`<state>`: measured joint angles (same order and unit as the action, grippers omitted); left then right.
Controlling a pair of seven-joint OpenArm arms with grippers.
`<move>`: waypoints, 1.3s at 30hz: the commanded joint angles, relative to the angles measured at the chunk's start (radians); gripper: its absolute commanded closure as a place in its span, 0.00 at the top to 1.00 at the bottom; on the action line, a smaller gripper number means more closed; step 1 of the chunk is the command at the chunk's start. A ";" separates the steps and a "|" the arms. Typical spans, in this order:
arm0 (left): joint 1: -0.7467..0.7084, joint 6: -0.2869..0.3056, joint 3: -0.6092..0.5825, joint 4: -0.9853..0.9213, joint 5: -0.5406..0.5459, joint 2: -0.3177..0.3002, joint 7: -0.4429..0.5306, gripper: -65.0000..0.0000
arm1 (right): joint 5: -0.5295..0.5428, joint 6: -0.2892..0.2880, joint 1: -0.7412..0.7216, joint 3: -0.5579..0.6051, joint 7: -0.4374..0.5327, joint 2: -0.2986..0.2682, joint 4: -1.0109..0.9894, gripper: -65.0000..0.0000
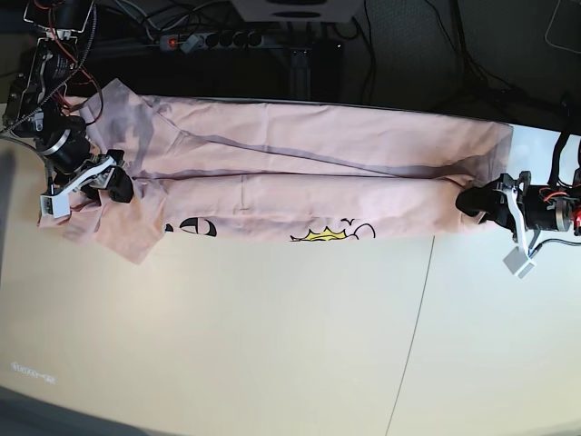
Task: Fold the T-shirt properly
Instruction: 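Release the shirt with both grippers and lift them away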
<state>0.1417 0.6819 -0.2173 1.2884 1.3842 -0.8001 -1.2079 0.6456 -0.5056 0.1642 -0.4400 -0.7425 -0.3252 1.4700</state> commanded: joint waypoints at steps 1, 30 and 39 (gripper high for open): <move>0.019 0.016 0.041 0.011 0.030 -0.026 0.014 0.33 | 0.017 -0.075 0.007 -0.017 -0.011 -0.009 0.030 0.55; 0.016 0.016 0.219 0.011 0.099 -0.025 -0.027 0.33 | 0.034 -0.075 0.032 -0.163 0.019 -0.005 0.114 0.55; 0.016 0.016 0.219 0.011 0.099 -0.026 -0.027 0.33 | 0.027 -0.075 -0.036 -0.089 0.005 -0.004 0.010 0.55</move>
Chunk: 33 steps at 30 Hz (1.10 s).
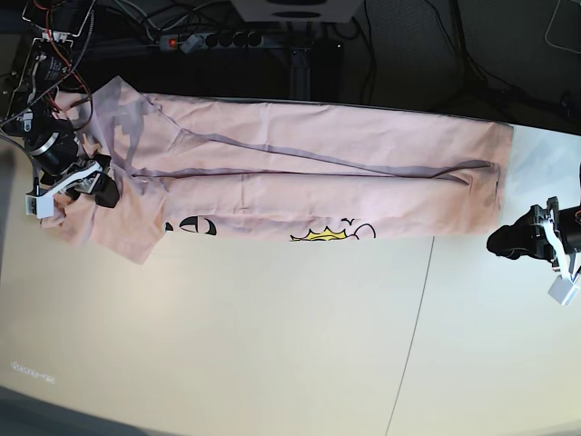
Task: Fold the T-shirt properly
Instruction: 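Release the shirt with both grippers and lift them away, then adjust the right gripper at the strip's end and smooth the fabric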
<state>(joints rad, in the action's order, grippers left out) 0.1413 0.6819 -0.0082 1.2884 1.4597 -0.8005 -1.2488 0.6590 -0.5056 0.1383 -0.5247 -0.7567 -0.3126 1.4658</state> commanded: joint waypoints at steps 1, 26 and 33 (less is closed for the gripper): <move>0.016 0.016 0.010 0.011 0.024 -0.025 0.013 0.33 | 0.014 -0.075 -0.010 -0.002 0.019 -0.017 0.014 0.55; 0.016 0.016 0.010 0.011 0.024 -0.025 0.014 0.33 | -0.001 -0.077 0.152 -0.004 -0.003 -0.017 0.257 0.00; 0.016 0.016 0.010 0.011 0.024 -0.025 0.013 0.33 | -0.001 -0.077 0.198 -0.004 -0.004 -0.017 0.298 0.00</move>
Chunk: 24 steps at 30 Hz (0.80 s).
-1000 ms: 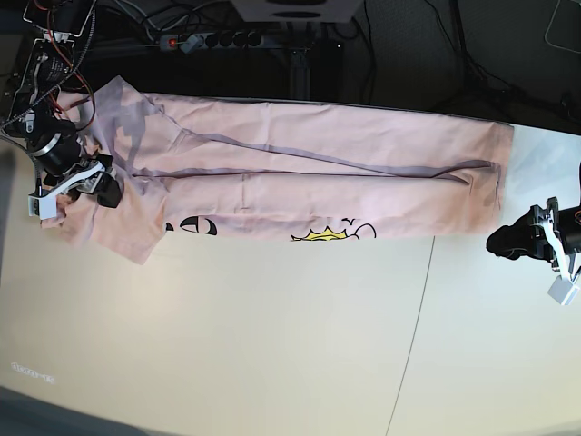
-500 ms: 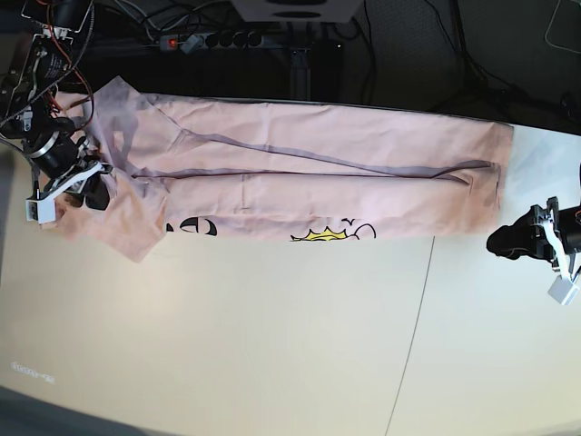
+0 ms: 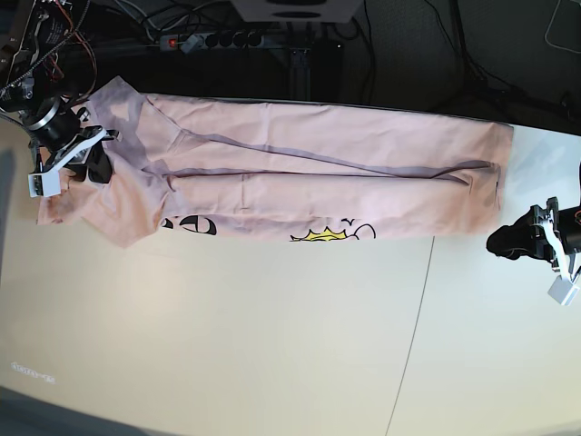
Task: Fold the T-shirt properly
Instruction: 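Adjust the right gripper at the strip's end and smooth the fabric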
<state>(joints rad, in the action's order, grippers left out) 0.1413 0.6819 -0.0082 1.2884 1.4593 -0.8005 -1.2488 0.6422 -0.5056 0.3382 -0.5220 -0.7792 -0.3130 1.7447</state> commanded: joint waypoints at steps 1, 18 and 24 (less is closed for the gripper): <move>0.016 0.016 0.010 0.011 0.024 -0.025 0.013 0.33 | 0.016 -0.077 0.005 -0.007 0.019 -0.016 0.025 0.00; 0.016 0.016 0.010 0.011 0.024 -0.025 0.013 0.33 | -0.018 -0.077 0.076 -0.007 0.004 -0.016 0.052 0.00; 0.016 0.016 0.010 0.011 0.024 -0.025 0.010 0.33 | -0.028 -0.077 0.110 -0.007 0.001 -0.016 0.052 0.00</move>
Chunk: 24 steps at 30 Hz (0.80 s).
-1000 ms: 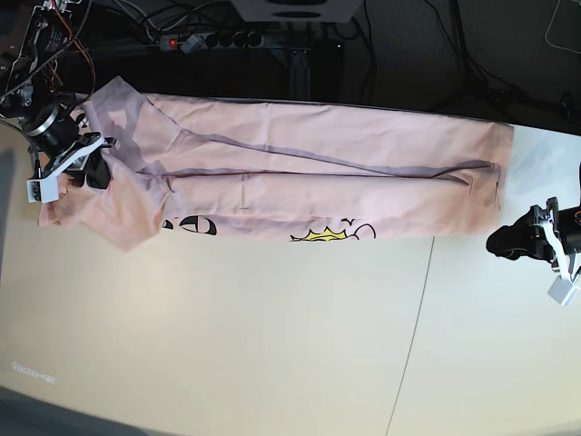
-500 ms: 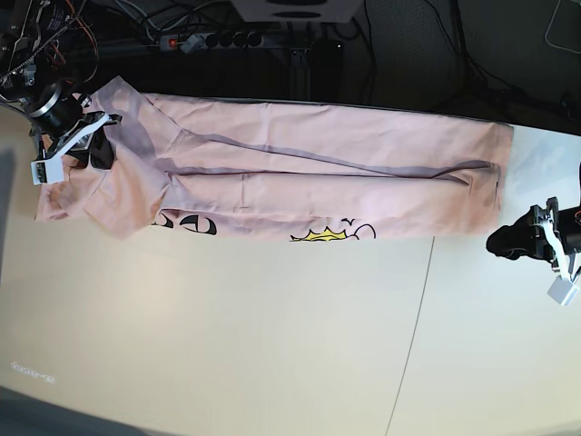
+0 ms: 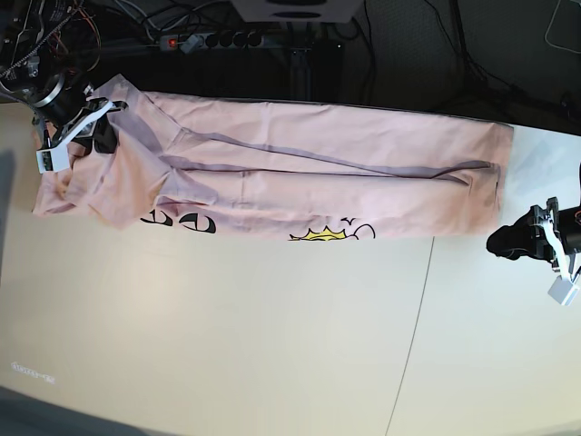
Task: Fold the T-shirt properly
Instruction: 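Adjust the right gripper at the strip's end and smooth the fabric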
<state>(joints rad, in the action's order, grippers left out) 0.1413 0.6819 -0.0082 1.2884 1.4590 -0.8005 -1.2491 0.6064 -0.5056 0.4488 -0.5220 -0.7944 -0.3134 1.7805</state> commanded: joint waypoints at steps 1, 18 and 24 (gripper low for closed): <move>0.016 0.016 0.010 0.011 0.025 -0.025 0.011 0.33 | 0.002 -0.077 0.003 -0.007 0.016 -0.016 0.016 0.00; 0.016 0.016 0.011 0.025 0.025 -0.031 0.004 0.33 | 0.060 -0.074 -0.015 -0.103 0.050 -0.016 0.050 0.51; -0.032 0.016 0.011 0.155 0.025 -0.029 0.004 0.30 | 0.086 -0.074 -0.024 -0.222 0.049 -0.019 0.116 0.51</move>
<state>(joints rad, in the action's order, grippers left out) 0.0921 0.6827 -0.0082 1.4284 1.4570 -0.8059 -1.2568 0.6807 -0.5056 0.4240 -0.7345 -0.7650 -0.3153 1.8812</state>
